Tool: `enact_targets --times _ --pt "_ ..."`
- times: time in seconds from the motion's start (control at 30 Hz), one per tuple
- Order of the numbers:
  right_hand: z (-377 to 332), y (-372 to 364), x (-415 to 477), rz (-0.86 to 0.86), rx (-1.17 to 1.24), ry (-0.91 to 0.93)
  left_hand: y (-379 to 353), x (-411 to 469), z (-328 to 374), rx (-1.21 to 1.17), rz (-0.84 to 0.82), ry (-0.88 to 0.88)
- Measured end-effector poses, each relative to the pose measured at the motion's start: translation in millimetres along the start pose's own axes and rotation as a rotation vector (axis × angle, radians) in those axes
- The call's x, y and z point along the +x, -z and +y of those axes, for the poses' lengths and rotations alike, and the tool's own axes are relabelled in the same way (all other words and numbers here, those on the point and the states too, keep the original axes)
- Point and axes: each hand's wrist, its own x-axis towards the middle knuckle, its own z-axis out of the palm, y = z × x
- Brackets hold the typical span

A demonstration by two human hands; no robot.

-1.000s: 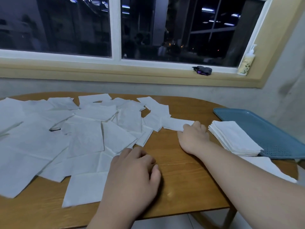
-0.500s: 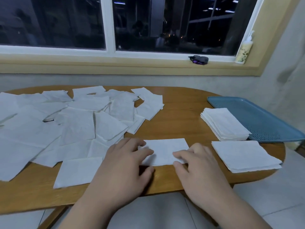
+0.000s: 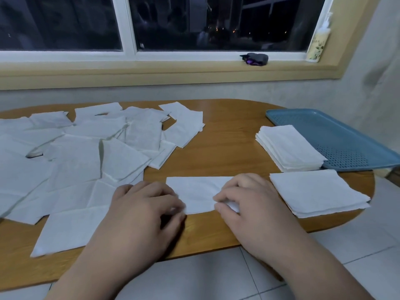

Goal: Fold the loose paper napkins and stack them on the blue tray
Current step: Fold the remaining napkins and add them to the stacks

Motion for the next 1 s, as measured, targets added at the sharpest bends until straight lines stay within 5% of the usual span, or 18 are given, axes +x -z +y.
enact_targets --times 0.27,0.5,0.67,0.8,1.0 --pt "-3 1 -1 0.005 -0.107 0.059 6 -2 4 -0.025 -0.068 -0.02" --pt "-13 19 -3 -0.076 0.269 -0.062 19 -4 7 -0.084 0.007 -0.064" --pt "-16 24 -7 -0.094 0.612 -0.074 30 -7 21 -0.44 0.064 0.164" --pt "-18 21 -7 -0.008 0.657 -0.098 32 -7 20 -0.616 0.063 0.311" --pt "-11 11 -5 0.054 0.561 -0.136 26 -6 18 -0.322 -0.028 0.341"
